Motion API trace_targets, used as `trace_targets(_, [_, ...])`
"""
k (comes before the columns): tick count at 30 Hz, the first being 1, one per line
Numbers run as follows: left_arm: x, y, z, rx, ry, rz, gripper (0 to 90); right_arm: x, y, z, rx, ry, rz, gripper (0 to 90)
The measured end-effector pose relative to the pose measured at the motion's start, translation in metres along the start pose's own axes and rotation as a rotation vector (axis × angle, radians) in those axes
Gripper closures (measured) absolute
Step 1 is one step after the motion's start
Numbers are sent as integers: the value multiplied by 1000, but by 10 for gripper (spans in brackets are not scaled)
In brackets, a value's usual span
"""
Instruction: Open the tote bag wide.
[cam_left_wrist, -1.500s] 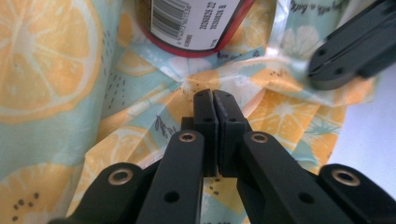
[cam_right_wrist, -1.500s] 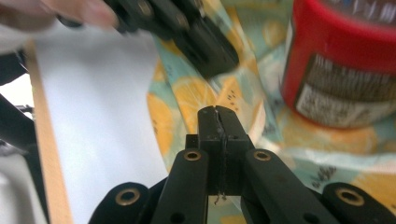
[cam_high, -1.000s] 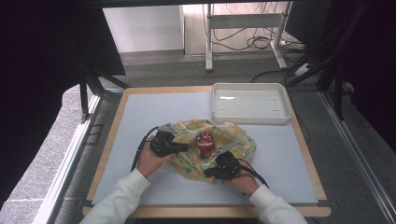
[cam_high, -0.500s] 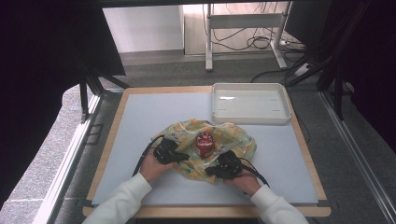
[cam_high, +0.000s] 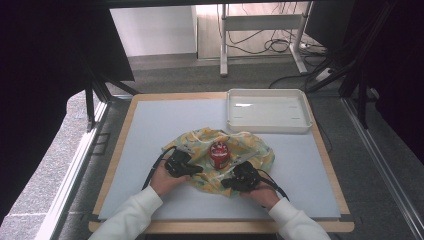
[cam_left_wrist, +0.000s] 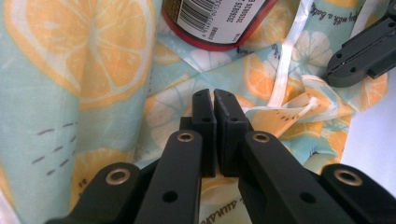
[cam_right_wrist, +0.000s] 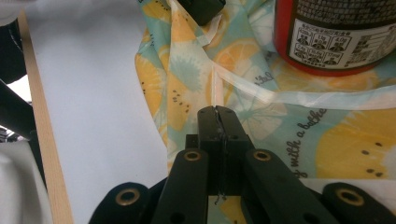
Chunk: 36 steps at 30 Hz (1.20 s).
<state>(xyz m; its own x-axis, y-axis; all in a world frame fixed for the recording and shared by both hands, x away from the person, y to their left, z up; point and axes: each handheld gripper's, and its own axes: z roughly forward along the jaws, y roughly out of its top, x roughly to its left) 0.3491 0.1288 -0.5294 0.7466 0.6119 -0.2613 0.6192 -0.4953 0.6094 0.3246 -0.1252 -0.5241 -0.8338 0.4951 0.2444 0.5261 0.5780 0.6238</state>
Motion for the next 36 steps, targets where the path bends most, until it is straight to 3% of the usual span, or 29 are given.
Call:
trace_targets(3, [-2, 3, -8, -36, 1, 6, 880, 3, 3, -4, -20, -1, -7, 887])
trace_targets(6, [-6, 7, -21, -113, -11, 9, 882, 6, 9, -16, -76, -6, -26, 887])
trace_targets(12, [-11, 13, -47, -201, 1, 36, 881, 10, 19, -42, -193, -30, -47, 886])
trace_targets(21, [-11, 3, -92, -325, 47, 15, 870, 3, 24, -63, -266, -80, -32, 852])
trace_targets(29, [2, -16, -107, -331, 92, -34, 825, -5, 23, -75, -296, -118, -13, 823])
trace_targets(33, [8, -22, -107, -326, 110, -67, 694, -8, 22, -75, -295, -140, -13, 774])
trace_targets(36, [8, -20, -105, -327, 124, -79, 554, -8, 23, -75, -296, -174, -12, 659])
